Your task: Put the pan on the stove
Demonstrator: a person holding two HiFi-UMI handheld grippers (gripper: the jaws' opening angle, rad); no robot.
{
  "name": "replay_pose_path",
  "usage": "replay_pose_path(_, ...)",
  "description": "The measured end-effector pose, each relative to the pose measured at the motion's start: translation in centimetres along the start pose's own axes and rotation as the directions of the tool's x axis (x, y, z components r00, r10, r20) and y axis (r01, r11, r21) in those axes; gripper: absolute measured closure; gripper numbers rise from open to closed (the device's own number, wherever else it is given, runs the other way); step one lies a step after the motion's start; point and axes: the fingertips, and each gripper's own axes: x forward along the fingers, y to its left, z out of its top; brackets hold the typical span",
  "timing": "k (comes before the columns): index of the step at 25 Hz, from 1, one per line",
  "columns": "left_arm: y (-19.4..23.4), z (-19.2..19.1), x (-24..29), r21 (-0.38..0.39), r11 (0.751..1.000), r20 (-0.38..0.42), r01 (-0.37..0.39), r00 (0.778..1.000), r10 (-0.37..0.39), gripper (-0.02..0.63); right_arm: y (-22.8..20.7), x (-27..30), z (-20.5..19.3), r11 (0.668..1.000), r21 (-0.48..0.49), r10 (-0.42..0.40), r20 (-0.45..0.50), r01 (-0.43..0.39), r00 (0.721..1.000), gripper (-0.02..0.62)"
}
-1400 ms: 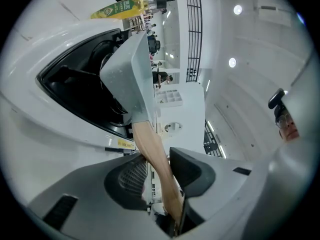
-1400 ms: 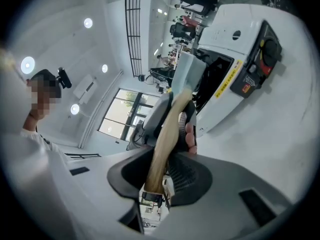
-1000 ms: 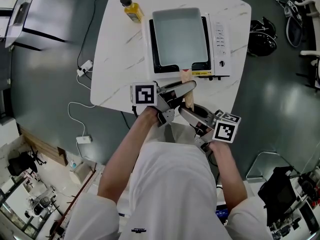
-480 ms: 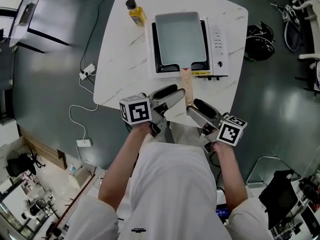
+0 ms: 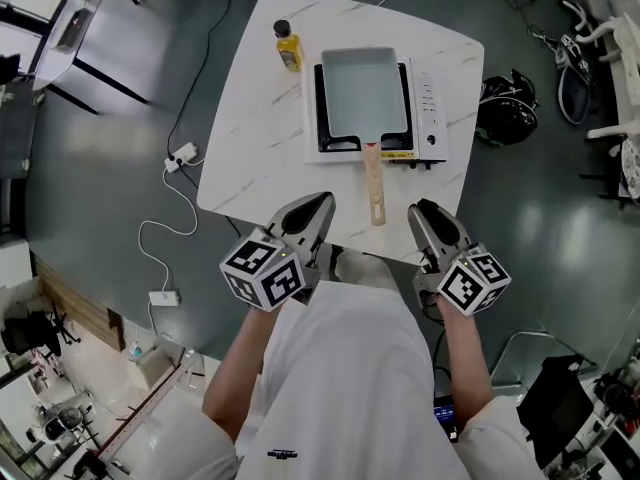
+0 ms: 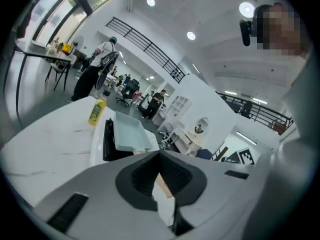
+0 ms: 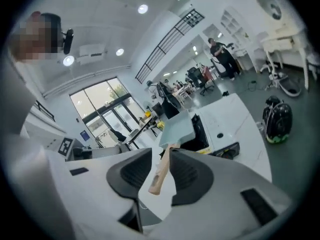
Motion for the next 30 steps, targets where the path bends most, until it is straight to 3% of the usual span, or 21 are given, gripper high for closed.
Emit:
replay_pose_path(4, -2.5, 2.1, -2.5, 0.078, 0.996, 0.063, -0.039, 0.997, 0.034, 0.604, 3.0, -1.7, 3.6, 0.988, -0.156, -0.009, 0.071, 0.020, 0.997, 0.542)
replay_pose_path(6, -3.6, 2.8, -3.3, 0.068, 0.997, 0.078, -0.048, 0.996, 0.042, 0.604, 4.3, -2.2, 4.7, 0.972, -0.231, -0.014, 0.089, 0.034, 0.996, 0.566)
replay_pose_path(8, -4.8, 3.5, -4.0, 0.049, 0.998, 0.086, -0.037, 0.996, 0.033, 0.604, 5.5, -2.6, 5.6, 0.953, -0.298, -0.021, 0.099, 0.050, 0.995, 0.569)
replay_pose_path(11, -6.7, 4.9, -4.9, 0.096, 0.995, 0.125, -0.035, 0.992, 0.023, 0.604, 7.3, -3.6, 6.9, 0.930, -0.363, -0.010, 0.131, 0.057, 0.991, 0.569)
replay_pose_path(15, -8.0, 6.2, -6.3, 0.197, 0.978, 0.181, -0.073, 0.983, 0.037, 0.604, 9.6, -5.3, 8.3, 0.915, -0.399, 0.018, 0.181, 0.057, 0.983, 0.569)
replay_pose_path(21, -9.2, 7.1, -7.6, 0.230, 0.971, 0.226, -0.069, 0.974, 0.016, 0.604, 11.5, -6.7, 8.6, 0.893, -0.445, 0.035, 0.222, 0.069, 0.974, 0.569)
replay_pose_path(30, -9.8, 6.5, -7.9, 0.272, 0.958, 0.229, -0.096, 0.973, 0.033, 0.604, 11.5, -7.7, 7.9, 0.891, -0.446, 0.030, 0.230, 0.079, 0.973, 0.569)
